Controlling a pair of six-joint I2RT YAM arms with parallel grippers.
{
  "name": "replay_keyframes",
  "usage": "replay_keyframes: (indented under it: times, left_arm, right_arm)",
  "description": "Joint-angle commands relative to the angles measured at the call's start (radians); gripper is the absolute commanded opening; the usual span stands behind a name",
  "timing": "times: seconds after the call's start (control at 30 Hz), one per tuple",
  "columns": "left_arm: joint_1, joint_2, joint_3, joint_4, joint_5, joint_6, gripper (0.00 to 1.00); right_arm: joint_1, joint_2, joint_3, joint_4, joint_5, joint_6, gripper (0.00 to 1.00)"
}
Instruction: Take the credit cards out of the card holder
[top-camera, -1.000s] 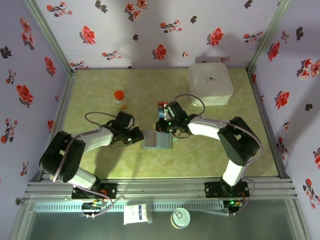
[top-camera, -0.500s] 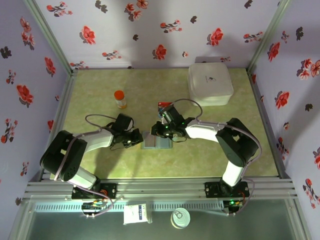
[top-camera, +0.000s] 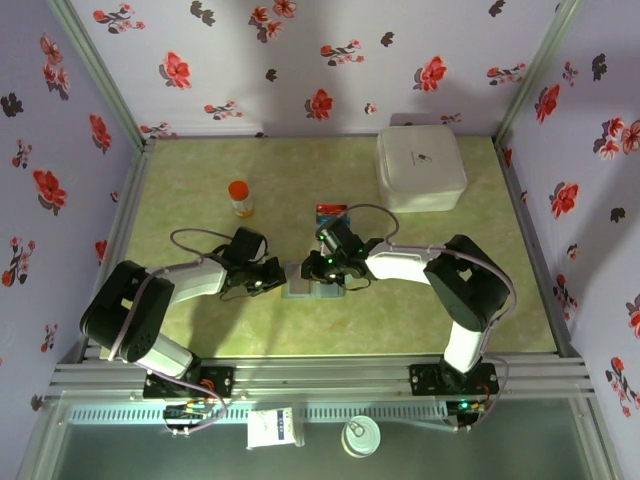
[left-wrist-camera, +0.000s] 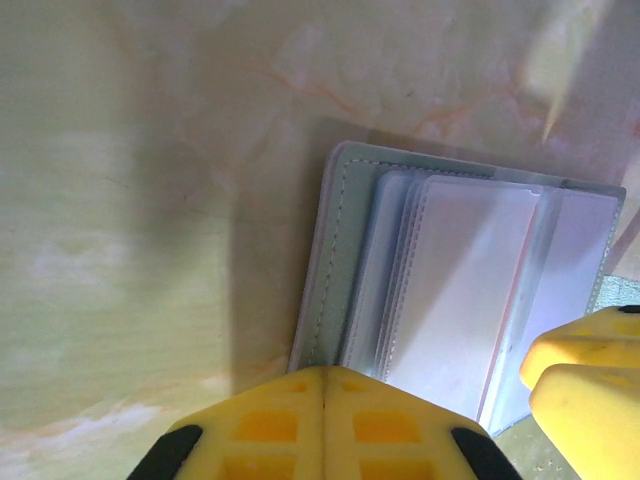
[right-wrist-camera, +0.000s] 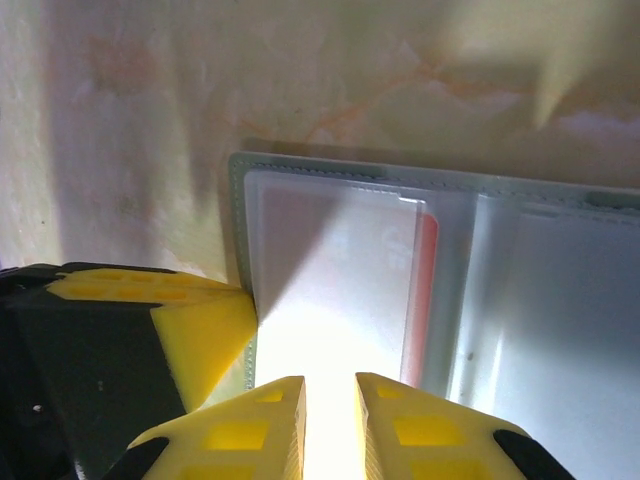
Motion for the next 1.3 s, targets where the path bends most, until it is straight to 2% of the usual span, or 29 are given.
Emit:
replay_keyframes:
  times: [0.0,0.73,1.03,1.27]
  left_arm:
    - [0.004,0.024,0.007,-0.015,0.005,-0.009,0.05]
    - [0.004,0.033,0.003,-0.012,0.005,-0.007,0.05]
    - [0.005,0.033,-0.002,-0.008,0.004,-0.005,0.05]
    - [0.005,0.043,0.001,-0.004,0.006,-0.003,0.05]
  right_arm:
    - [0.007,0.023,0.028,-0.030,0.000,0.011,0.20]
    - [0.007,0.069,0.044,0.013,-0.004,0.040,0.19]
    - [0.008,0.040,0.070,-0.126,0.081,-0.009,0.19]
    - [0.008,0.024,0.065,-0.164,0.102,-0.020,0.19]
